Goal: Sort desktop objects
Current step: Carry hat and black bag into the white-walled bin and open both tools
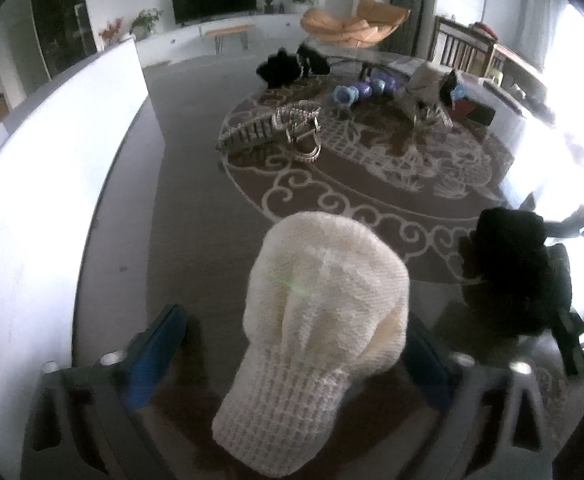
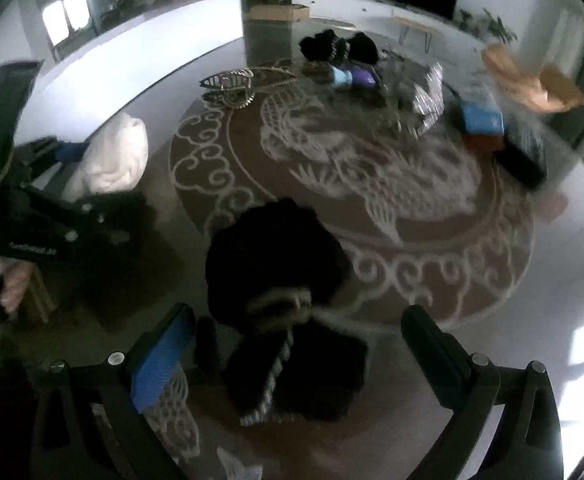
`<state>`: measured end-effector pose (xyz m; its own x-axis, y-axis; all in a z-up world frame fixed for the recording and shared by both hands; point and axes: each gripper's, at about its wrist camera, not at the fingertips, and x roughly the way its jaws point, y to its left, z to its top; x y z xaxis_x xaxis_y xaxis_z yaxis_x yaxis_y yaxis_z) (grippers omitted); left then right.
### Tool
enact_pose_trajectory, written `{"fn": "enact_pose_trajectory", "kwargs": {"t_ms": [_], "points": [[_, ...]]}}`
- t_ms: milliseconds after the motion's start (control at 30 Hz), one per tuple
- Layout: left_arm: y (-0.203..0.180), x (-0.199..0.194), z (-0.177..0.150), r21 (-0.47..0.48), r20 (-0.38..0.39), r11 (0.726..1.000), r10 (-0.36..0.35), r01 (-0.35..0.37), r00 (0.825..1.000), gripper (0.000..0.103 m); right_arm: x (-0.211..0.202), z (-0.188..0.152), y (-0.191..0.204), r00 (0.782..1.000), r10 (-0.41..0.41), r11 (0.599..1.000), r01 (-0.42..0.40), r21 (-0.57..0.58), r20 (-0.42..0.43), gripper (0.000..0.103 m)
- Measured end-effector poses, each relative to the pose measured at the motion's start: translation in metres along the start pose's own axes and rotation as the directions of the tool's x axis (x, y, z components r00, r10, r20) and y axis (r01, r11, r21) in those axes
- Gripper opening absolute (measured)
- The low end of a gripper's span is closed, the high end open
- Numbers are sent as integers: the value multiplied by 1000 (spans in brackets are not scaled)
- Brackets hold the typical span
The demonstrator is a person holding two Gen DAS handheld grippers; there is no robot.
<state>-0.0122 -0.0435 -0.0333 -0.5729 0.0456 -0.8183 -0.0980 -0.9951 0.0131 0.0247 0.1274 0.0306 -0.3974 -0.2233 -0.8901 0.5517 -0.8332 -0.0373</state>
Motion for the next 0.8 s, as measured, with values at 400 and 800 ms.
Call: {"fn": "enact_pose_trajectory", "kwargs": {"t_ms": [400,800], "points": [[53,-119,12,-163,210,961,-188,224,959,42,-78,20,-7,992,15,981,-39,191,125,34],[245,-161,-7,-344,96,899,322,-272,942,42,-92,193,183,844,427,896,-443,-28,323,34]]}}
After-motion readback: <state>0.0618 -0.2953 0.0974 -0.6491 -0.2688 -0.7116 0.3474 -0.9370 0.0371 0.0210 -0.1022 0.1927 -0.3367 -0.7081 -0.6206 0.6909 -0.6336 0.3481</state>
